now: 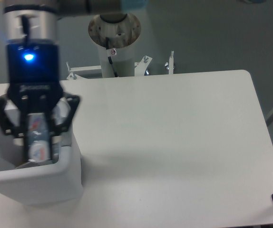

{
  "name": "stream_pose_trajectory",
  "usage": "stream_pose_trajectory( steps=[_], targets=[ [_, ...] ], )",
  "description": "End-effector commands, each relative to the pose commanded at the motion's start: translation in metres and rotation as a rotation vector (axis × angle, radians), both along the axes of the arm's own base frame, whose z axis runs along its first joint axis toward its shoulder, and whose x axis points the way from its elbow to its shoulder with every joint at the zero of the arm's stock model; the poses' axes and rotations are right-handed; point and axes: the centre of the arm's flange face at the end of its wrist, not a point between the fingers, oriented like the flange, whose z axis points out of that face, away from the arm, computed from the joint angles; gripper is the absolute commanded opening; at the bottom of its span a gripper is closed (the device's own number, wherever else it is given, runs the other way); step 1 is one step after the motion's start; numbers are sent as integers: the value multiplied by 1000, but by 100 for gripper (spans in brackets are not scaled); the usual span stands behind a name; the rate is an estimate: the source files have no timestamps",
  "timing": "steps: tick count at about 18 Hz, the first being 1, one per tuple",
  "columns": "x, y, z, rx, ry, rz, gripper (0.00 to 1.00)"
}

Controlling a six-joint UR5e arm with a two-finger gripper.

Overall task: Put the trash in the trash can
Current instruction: 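Carry the bottle over the trash bin and lower it inside, then open the gripper to drop the bottle into the bin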

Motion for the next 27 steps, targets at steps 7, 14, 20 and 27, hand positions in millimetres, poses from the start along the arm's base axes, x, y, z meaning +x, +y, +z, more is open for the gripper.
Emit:
stream_pose_trajectory(
  steps=[7, 14, 20, 27],
  targets=[
    [8, 6, -7, -11, -1, -16, 41],
    [9, 6, -19, -33, -9, -20, 41],
    [14, 7, -25, -45, -12, -27, 47],
    [17, 9, -31, -53, -15, -30, 45]
  ],
)
